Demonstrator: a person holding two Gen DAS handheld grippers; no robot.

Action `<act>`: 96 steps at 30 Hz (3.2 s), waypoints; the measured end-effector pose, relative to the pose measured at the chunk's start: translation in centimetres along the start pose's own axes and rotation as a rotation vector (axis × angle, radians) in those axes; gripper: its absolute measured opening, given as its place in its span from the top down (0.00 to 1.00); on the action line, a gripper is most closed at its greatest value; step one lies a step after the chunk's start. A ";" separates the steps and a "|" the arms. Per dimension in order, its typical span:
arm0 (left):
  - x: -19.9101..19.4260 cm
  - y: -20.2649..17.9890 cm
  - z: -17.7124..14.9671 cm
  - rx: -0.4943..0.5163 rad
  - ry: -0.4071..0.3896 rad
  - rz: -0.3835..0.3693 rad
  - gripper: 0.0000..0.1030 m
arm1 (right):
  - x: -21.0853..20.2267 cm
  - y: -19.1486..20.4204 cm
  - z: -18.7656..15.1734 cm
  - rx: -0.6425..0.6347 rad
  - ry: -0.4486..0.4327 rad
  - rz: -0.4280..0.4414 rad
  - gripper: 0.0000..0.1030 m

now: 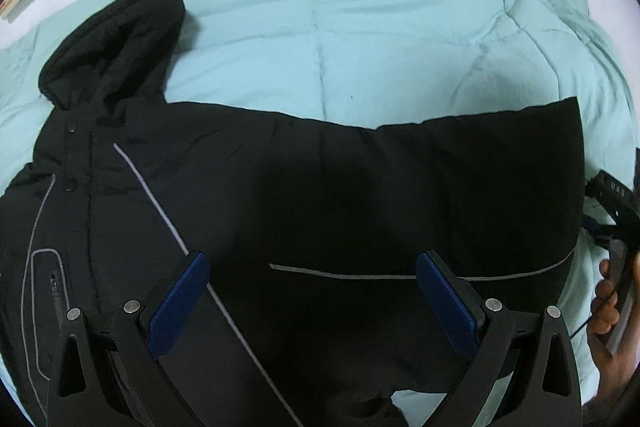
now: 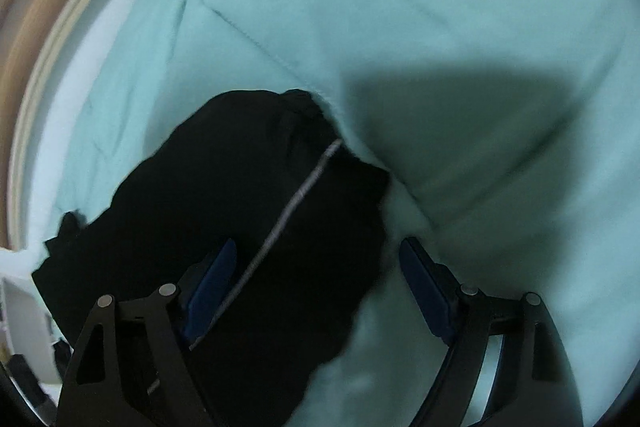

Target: Fold large clothes

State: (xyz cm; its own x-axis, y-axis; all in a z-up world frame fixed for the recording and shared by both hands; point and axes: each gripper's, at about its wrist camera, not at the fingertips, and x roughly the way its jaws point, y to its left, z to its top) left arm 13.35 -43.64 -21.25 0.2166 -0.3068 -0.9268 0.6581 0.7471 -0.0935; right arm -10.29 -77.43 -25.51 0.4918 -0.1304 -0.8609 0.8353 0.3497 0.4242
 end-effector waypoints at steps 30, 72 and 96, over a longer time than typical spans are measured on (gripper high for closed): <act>4.4 -4.0 -1.4 0.186 0.056 -0.130 0.00 | -9.8 -2.7 -4.5 -0.040 -0.214 -0.153 0.86; -9.7 35.0 -14.5 -0.339 -0.086 0.193 0.00 | 12.3 48.7 -45.1 -1.088 0.346 0.161 0.71; 0.1 31.0 -7.3 -0.267 0.021 -0.198 0.75 | 3.0 37.0 -31.9 -0.847 0.226 0.076 0.47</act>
State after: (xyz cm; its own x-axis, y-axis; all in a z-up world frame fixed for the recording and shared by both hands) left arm 28.50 -16.17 -26.88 0.0869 -0.4514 -0.8881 0.4730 0.8033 -0.3619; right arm 14.24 -35.26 -21.33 0.4034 0.0772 -0.9118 0.2952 0.9322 0.2096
